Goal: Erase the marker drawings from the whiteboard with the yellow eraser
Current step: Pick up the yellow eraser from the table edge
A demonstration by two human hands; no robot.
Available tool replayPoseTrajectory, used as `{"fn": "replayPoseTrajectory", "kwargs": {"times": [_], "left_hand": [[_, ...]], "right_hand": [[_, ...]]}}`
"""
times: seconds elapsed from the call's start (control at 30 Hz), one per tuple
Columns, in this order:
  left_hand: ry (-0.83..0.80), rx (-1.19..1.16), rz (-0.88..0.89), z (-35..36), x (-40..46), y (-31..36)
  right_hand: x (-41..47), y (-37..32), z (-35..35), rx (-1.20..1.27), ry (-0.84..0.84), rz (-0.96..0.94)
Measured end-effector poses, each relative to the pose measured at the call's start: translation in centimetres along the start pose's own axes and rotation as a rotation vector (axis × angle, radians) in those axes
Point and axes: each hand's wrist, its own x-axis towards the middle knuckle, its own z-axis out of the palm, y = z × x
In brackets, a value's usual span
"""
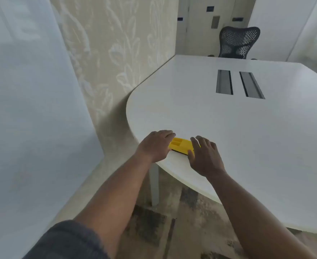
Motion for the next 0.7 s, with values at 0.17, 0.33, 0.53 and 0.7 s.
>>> {"fn": "replayPoseTrajectory", "kwargs": {"times": [0.17,0.33,0.53,0.7], "left_hand": [[-0.184,0.015,-0.016,3.4,3.7,1.7],[-0.207,0.013,-0.073,4.3,4.6,2.1],[-0.159,0.093,-0.114,2.5,3.5,1.7],[-0.032,0.137,-0.182,-1.8,-0.2,-0.1]], "right_hand": [[-0.3,2.8,2.0,-0.027,-0.1,0.037],[-0.4,3.3,2.4,0.007,-0.113,0.027],[-0.4,2.1,1.2,0.029,-0.119,-0.047],[0.4,-2.2,-1.8,0.043,-0.041,-0.105]]}}
